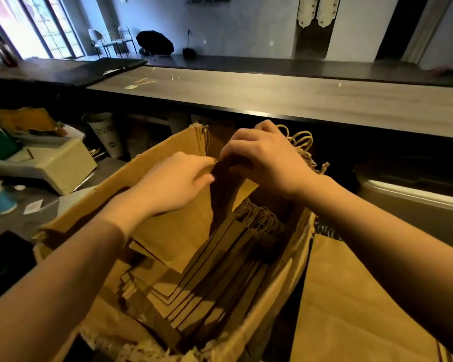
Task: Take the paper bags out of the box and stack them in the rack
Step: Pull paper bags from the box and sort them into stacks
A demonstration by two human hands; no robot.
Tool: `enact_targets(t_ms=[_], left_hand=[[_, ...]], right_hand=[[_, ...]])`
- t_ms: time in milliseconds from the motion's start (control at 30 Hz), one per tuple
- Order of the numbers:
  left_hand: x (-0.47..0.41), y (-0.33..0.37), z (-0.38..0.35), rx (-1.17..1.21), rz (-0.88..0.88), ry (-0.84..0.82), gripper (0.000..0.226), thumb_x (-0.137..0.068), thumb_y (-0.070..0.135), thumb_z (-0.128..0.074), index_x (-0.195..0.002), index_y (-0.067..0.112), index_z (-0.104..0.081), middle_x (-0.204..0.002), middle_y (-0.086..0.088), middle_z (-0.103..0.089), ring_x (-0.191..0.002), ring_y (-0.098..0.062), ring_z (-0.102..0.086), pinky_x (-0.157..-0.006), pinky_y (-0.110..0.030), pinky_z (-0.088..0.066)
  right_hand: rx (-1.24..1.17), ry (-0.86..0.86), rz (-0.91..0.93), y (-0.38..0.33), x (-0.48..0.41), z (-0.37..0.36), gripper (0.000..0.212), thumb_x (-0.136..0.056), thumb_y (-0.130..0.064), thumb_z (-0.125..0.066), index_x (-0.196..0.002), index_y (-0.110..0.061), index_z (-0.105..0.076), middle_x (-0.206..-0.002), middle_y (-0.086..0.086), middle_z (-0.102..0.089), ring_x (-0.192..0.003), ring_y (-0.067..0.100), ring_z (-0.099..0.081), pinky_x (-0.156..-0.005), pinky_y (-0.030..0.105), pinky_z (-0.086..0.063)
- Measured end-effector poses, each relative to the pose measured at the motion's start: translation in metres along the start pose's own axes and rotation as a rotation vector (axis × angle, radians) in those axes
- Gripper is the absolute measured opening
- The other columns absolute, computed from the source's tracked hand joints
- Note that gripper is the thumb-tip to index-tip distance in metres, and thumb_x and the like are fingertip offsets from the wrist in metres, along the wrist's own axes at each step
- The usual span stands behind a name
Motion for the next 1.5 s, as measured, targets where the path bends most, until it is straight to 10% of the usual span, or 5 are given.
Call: enact_targets(t_ms=[567, 733, 933, 1233, 1500], left_hand=[[-0.007, 0.123, 0.096, -0.006, -0.096, -0.053, 0.031, -0.086, 0.044, -0.054, -0.088, 0.017, -0.069, -0.078, -0.006, -0.068, -0.069, -0.021, -0.062, -0.071, -0.047, -0.049], [-0.025, 0.146, 0.073, 0.302, -0.080, -0.043, 0.022, -0.089, 0.035, -0.058, -0.084, 0.017, -0.070, -0.077, 0.000, -0.071, -0.061, -0.008, -0.063, -0.061, -0.024, -0.048], [-0.054, 0.179, -0.001, 0.845, 0.064, 0.064, 0.018, -0.091, 0.024, -0.059, -0.087, 0.012, -0.072, -0.081, -0.001, -0.074, -0.069, -0.007, -0.065, -0.063, -0.020, -0.050], [-0.037, 0.239, -0.128, 1.102, 0.187, 0.055, 0.017, -0.092, 0.028, -0.057, -0.081, 0.025, -0.070, -0.083, 0.002, -0.073, -0.081, -0.013, -0.069, -0.074, -0.033, -0.056], [0.012, 0.253, -0.241, 1.121, 0.374, -0.355, 0.027, -0.092, 0.035, -0.055, -0.089, 0.012, -0.070, -0.093, -0.015, -0.070, -0.087, -0.024, -0.067, -0.080, -0.042, -0.053]], right_hand=[[-0.497, 0.701, -0.600, 0.052, 0.101, 0.084, 0.103, -0.075, -0.048, -0.073, -0.148, -0.023, -0.005, -0.150, -0.012, -0.012, -0.142, 0.007, -0.014, -0.115, 0.025, -0.015], [-0.824, 0.760, -0.932, 0.058, 0.159, 0.067, 0.119, -0.068, -0.052, -0.076, -0.148, -0.037, 0.010, -0.159, -0.011, 0.003, -0.144, 0.002, -0.002, -0.119, 0.039, -0.011], [-1.402, 0.782, -1.163, 0.049, 0.221, 0.039, 0.104, -0.062, -0.050, -0.071, -0.148, -0.043, -0.012, -0.130, -0.011, -0.058, -0.111, 0.004, -0.060, -0.100, 0.037, -0.046], [-1.500, 0.719, -1.586, 0.041, 0.356, 0.000, 0.080, -0.071, -0.074, -0.050, -0.143, -0.043, -0.031, -0.143, -0.009, -0.046, -0.128, 0.019, -0.048, -0.108, 0.050, -0.038], [-1.386, 0.769, -1.897, 0.005, 0.457, -0.005, 0.051, -0.092, -0.031, -0.053, -0.141, -0.029, -0.039, -0.127, 0.000, -0.058, -0.113, 0.020, -0.057, -0.100, 0.043, -0.044]])
Point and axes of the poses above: each hand's wrist, its own x-axis away from the middle knuckle, its own z-axis out of the back of the hand, y = z × x, the point moved 5 cm from there along -x, towards the middle knuckle
